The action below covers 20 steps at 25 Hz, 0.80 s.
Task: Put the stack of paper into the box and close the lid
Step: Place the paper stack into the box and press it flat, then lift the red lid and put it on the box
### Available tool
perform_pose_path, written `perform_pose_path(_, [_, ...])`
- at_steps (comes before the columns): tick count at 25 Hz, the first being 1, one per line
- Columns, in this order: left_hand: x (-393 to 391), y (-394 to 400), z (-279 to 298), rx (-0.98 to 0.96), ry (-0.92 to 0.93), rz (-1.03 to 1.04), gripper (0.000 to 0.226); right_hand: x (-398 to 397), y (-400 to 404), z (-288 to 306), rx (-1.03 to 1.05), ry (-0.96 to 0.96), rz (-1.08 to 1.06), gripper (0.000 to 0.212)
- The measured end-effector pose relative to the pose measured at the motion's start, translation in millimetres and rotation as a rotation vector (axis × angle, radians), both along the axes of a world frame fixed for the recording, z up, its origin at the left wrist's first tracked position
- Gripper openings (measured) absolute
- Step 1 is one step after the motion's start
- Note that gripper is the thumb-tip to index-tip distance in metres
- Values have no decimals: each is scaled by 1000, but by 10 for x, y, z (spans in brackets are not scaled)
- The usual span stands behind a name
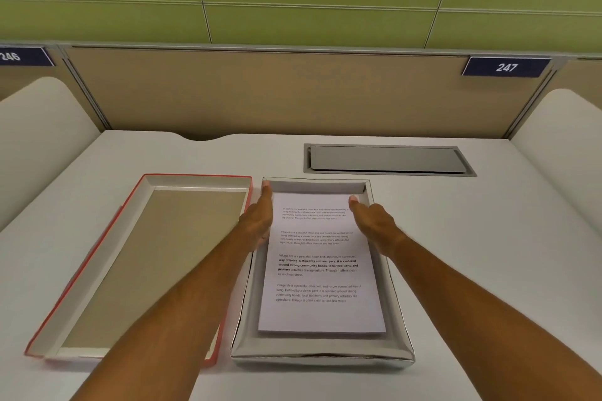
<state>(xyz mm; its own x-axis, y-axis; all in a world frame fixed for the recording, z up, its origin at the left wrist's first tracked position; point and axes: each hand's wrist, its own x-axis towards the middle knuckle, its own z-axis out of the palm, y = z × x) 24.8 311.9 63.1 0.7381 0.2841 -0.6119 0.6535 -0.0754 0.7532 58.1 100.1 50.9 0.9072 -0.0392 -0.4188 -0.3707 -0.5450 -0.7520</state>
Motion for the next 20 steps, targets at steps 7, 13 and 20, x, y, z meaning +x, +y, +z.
perform_pose_path(7, [-275, -97, -149, 845, -330, -251, 76, -326, 133, 10, -320, -422, 196, 76])
perform_pose_path(13, [-629, 18, -245, 1204, -383, -439, 89, -542, 180, -96, -573, -544, 433, 95])
perform_pose_path(20, [-1111, 10, -162, 1356, -263, -423, 93, -851, 228, -102, -650, -647, 578, 104])
